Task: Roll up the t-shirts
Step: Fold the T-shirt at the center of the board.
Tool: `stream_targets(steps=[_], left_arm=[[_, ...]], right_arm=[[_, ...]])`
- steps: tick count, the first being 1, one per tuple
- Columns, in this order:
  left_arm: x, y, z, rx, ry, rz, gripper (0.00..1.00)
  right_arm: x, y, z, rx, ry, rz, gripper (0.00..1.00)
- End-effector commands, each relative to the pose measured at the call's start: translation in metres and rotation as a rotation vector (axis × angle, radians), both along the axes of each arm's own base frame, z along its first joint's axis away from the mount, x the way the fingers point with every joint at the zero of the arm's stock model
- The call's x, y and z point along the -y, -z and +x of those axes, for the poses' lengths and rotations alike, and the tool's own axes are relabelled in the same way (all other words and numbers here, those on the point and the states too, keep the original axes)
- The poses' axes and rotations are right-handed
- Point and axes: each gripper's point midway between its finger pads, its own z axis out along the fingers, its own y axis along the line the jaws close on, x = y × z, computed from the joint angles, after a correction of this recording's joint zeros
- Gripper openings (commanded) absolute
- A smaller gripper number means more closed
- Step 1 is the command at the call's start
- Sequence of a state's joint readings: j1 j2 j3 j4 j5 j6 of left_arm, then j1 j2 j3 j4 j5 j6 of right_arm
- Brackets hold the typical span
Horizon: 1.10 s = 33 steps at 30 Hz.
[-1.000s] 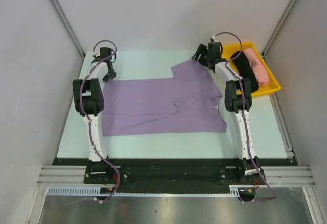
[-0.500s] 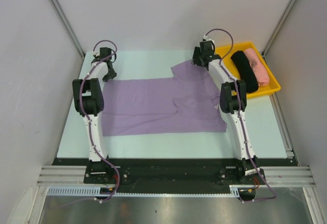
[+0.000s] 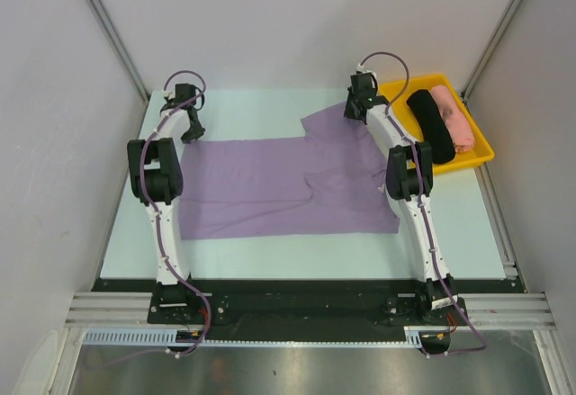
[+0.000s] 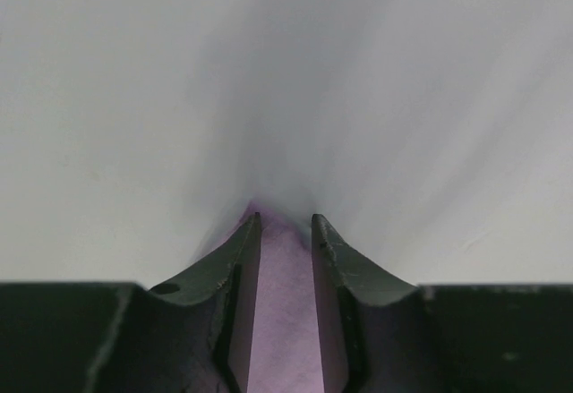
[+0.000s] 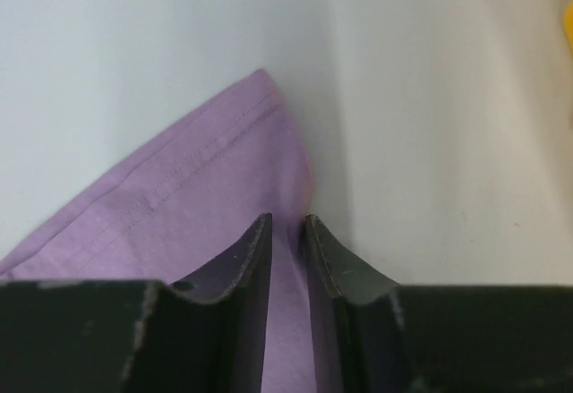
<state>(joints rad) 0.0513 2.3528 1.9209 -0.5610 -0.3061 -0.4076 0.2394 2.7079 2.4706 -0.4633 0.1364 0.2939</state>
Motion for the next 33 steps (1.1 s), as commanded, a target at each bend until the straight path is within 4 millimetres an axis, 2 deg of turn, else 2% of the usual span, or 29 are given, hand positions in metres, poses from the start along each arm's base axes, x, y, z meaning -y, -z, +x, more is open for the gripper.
stream_targets(steps=[1, 2, 5, 7, 8, 9, 11, 16, 24, 30, 32, 33], left_arm=[[0.005, -0.003, 0.006, 0.027, 0.033, -0.026, 0.3], [0.006, -0.003, 0.006, 0.027, 0.035, -0.027, 0.28], [0.007, -0.005, 0.007, 0.035, 0.043, -0.029, 0.17], [0.008, -0.007, 0.009, 0.043, 0.043, -0.032, 0.13], [0.008, -0.007, 0.008, 0.043, 0.047, -0.035, 0.08], [0.008, -0.009, 0.009, 0.049, 0.046, -0.035, 0.06], [0.009, -0.01, 0.01, 0.056, 0.05, -0.04, 0.0], [0.012, -0.023, 0.016, 0.1, 0.05, -0.056, 0.0], [0.012, -0.049, 0.023, 0.171, 0.061, -0.041, 0.0], [0.008, -0.07, 0.022, 0.204, 0.07, -0.012, 0.0], [0.004, -0.08, 0.02, 0.22, 0.072, 0.009, 0.0], [0.004, -0.084, 0.02, 0.226, 0.074, 0.016, 0.0]], right_arm=[[-0.019, 0.019, -0.014, -0.065, -0.039, 0.001, 0.21], [-0.015, 0.02, -0.013, -0.064, -0.033, -0.004, 0.15], [-0.012, 0.011, -0.01, -0.041, -0.021, -0.018, 0.06], [-0.007, 0.003, -0.007, -0.022, -0.011, -0.018, 0.04], [-0.007, 0.0, -0.006, -0.015, -0.011, -0.015, 0.01], [-0.006, -0.011, -0.003, 0.012, -0.006, -0.009, 0.0], [-0.005, -0.015, -0.002, 0.024, -0.007, -0.008, 0.0], [0.0, -0.048, 0.008, 0.104, 0.004, 0.012, 0.0], [0.024, -0.119, 0.016, 0.239, 0.051, 0.078, 0.0], [0.032, -0.157, 0.002, 0.287, 0.059, 0.097, 0.0], [0.033, -0.159, -0.004, 0.286, 0.058, 0.099, 0.0], [0.034, -0.177, -0.008, 0.315, 0.059, 0.105, 0.0]])
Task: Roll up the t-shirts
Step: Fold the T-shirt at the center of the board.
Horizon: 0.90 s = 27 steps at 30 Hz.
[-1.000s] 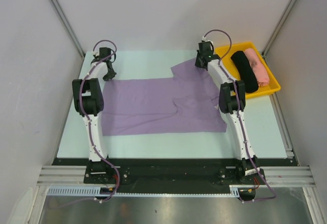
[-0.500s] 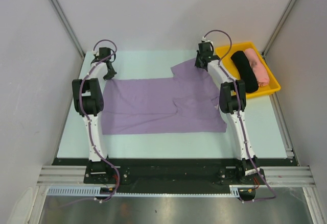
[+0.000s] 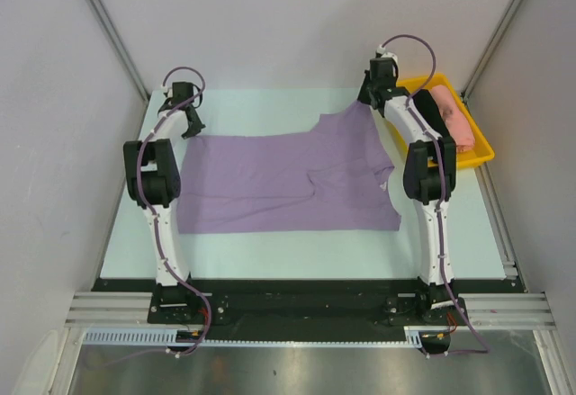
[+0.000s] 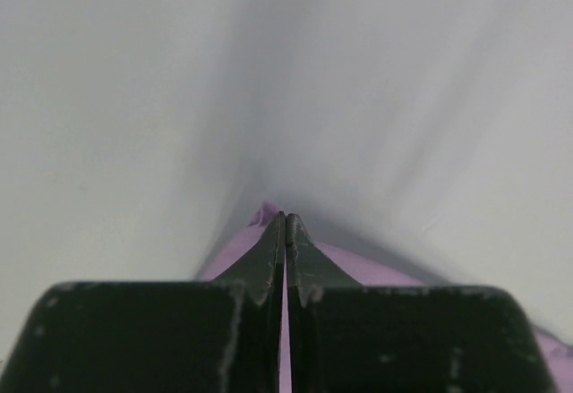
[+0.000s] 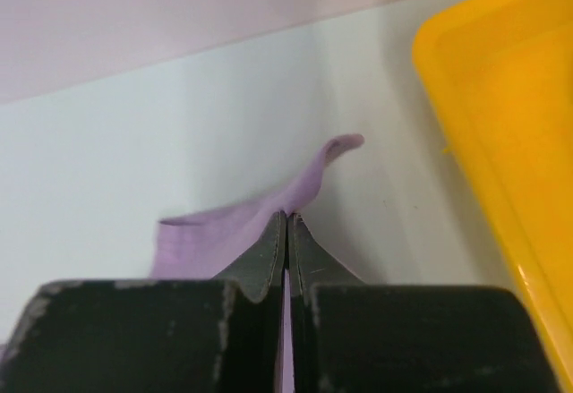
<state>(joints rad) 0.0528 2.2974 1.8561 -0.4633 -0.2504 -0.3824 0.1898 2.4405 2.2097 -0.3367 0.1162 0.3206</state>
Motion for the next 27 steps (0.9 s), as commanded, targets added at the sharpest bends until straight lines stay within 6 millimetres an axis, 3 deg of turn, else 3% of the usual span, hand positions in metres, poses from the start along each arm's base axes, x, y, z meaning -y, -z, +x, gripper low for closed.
stream_targets(steps=[1, 6, 8, 9, 10, 12, 13, 15, 22, 23, 24, 27], left_arm=[[-0.006, -0.07, 0.009, 0.145, 0.018, 0.045, 0.0], [-0.003, -0.083, -0.005, 0.156, 0.015, 0.035, 0.0], [-0.002, -0.075, -0.016, 0.135, 0.004, 0.023, 0.0], [-0.002, -0.085, -0.021, 0.152, -0.002, 0.023, 0.0], [-0.002, -0.075, -0.031, 0.128, -0.007, 0.021, 0.0], [-0.003, -0.085, -0.043, 0.143, -0.03, 0.022, 0.0], [-0.003, -0.076, -0.054, 0.121, -0.038, 0.018, 0.0], [-0.006, -0.075, -0.067, 0.11, -0.06, 0.026, 0.0], [-0.004, -0.065, -0.121, 0.063, -0.094, 0.016, 0.0], [-0.005, -0.064, -0.126, 0.058, -0.101, 0.019, 0.0], [-0.005, -0.055, -0.135, 0.031, -0.103, 0.021, 0.0], [-0.009, -0.051, -0.151, 0.017, -0.123, 0.037, 0.0]], right_arm=[[0.002, -0.081, -0.007, 0.163, 0.011, 0.032, 0.0], [0.005, -0.081, -0.035, 0.139, 0.01, 0.042, 0.0], [0.004, -0.08, -0.054, 0.121, 0.006, 0.056, 0.0], [0.004, -0.081, -0.061, 0.119, 0.005, 0.059, 0.0], [0.005, -0.079, -0.075, 0.106, 0.008, 0.061, 0.0], [0.003, -0.081, -0.09, 0.092, 0.005, 0.06, 0.0], [0.005, -0.093, -0.099, 0.107, 0.01, 0.067, 0.0], [0.005, -0.074, -0.12, 0.05, 0.016, 0.056, 0.0], [0.009, -0.058, -0.189, -0.051, 0.028, 0.056, 0.0], [0.008, -0.066, -0.197, -0.042, 0.028, 0.06, 0.0], [0.007, -0.054, -0.208, -0.074, 0.024, 0.051, 0.0], [0.007, -0.044, -0.234, -0.105, 0.019, 0.061, 0.0]])
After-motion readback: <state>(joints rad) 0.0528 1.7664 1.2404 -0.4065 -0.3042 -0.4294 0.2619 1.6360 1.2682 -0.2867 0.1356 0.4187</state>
